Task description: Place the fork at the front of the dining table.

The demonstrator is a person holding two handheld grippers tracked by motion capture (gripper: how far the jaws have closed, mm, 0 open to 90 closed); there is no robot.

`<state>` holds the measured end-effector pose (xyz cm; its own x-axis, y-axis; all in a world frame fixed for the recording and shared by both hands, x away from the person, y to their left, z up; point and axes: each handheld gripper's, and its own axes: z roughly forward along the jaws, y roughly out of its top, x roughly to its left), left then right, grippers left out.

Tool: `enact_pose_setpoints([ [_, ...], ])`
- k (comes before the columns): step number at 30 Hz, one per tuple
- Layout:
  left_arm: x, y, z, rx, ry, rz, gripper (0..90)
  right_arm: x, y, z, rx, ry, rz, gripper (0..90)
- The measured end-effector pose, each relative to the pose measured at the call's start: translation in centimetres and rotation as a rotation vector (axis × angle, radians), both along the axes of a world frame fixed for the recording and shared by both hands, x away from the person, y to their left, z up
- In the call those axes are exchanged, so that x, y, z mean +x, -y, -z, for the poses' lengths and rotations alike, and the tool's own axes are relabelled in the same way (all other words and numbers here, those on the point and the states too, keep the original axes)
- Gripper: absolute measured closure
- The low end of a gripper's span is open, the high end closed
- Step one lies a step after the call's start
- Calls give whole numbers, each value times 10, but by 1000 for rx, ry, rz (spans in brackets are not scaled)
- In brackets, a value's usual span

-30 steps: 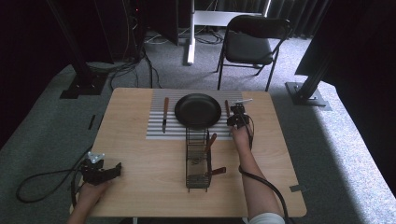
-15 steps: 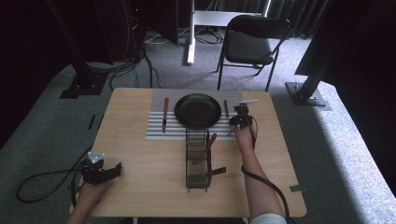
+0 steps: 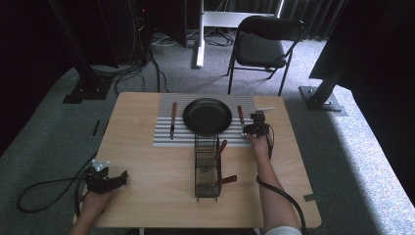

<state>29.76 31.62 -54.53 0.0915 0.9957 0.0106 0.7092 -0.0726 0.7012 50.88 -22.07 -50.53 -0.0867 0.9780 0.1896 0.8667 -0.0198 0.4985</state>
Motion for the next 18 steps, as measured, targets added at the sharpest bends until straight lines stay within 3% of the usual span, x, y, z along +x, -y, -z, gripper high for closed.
enact_pose_setpoints([
  [5,0,0,0,0,0,0,92,-6,2,-3,20,72,-11,298],
  [7,0,0,0,0,0,0,92,-8,2,-2,35,75,-50,213],
  [11,0,0,0,1,0,1,92,-14,2,4,53,122,-80,162],
  [13,0,0,0,-1,1,-1,92,-16,1,6,72,118,-98,163],
  [18,0,0,0,0,0,0,92,-21,0,8,61,128,-132,163],
])
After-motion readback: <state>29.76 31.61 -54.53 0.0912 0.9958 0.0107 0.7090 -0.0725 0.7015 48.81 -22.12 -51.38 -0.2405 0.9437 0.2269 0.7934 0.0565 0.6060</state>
